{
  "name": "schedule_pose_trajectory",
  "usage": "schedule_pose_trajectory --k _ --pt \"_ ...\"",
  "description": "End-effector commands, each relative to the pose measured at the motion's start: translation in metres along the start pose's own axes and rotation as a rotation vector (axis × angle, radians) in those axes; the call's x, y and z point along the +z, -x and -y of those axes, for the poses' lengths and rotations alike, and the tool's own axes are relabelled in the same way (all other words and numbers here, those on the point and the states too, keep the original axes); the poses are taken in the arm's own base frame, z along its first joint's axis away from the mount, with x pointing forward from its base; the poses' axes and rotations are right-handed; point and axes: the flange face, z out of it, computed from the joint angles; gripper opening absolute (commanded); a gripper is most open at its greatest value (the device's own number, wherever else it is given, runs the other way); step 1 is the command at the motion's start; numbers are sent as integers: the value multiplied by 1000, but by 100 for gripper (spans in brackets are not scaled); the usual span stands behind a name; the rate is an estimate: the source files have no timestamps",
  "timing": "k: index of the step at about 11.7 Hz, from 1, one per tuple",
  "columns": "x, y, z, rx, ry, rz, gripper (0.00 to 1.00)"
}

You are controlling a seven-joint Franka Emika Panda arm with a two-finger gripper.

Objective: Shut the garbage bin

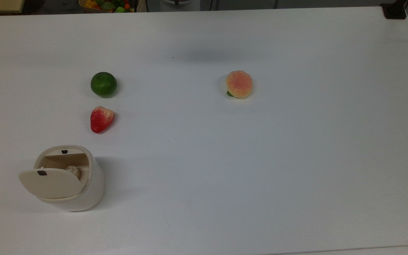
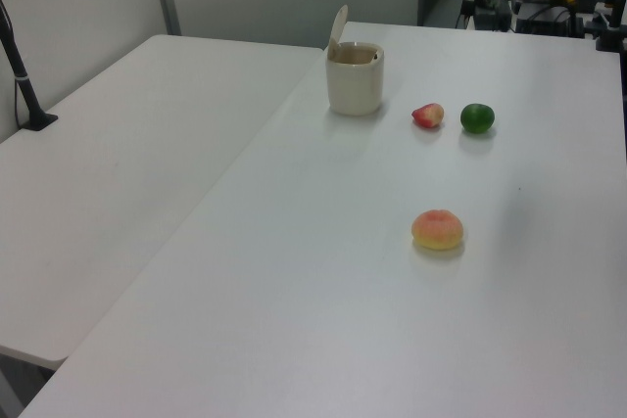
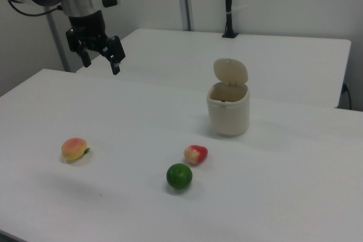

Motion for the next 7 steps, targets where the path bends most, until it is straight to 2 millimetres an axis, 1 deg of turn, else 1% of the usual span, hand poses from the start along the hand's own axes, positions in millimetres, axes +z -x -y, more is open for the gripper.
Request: schedule_pose_trajectory --k 1,7 --pt "2 2 -1 -18 6 -17 100" --pt "1 -1 -2 -25 8 -30 100"
